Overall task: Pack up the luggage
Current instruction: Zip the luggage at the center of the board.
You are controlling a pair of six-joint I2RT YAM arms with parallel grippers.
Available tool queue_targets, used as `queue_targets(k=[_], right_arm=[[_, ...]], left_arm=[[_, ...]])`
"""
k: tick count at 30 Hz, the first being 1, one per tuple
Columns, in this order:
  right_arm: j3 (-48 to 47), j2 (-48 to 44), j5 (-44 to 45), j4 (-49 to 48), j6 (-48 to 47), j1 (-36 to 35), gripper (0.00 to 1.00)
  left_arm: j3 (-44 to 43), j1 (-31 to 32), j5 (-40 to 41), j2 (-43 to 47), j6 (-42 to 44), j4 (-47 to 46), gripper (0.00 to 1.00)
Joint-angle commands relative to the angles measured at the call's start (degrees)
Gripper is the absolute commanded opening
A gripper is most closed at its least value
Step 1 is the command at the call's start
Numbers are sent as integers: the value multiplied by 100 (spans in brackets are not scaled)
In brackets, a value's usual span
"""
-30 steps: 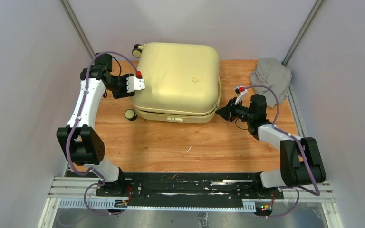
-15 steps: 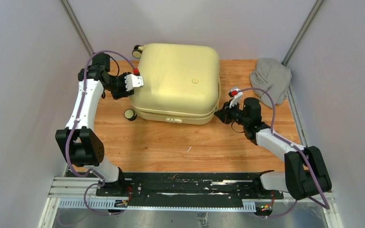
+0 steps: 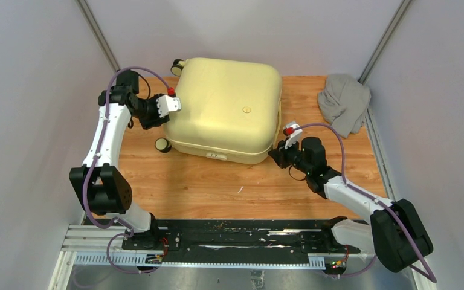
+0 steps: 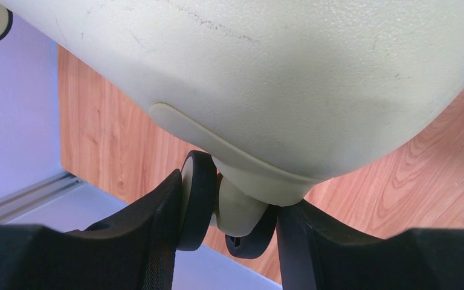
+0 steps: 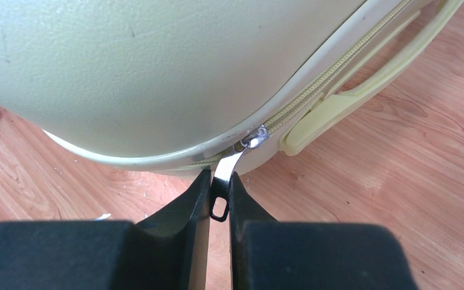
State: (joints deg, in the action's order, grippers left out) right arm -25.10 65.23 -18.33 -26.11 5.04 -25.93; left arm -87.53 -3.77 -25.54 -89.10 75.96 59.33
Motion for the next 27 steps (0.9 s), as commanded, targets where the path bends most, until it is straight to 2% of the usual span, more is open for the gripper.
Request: queue_targets(k=[1,5,8,15,22,27], right_arm=[[152,-325,-626,338,227,-483,18],[166,-647,616,1058,663,-174,41],[242,-807,695,1064,1072,360,50],[-82,-788,406,1133,527,700,61],[-495,-330,-267,905,308,1233,65],[-759,265,-1649,372,343,1748,62]], left_arm=[[-134,138,-211,152,-1176,-265,0],[-427,95,-145,84,-1257,-273,0],[-692,85,-155,11,-1345,-273,0],[-834,83,-226,9,-1378,-273,0],[-685,85,-215,30,-1348,-265,0],[-617,83,-189,93,-1280,-264,0]])
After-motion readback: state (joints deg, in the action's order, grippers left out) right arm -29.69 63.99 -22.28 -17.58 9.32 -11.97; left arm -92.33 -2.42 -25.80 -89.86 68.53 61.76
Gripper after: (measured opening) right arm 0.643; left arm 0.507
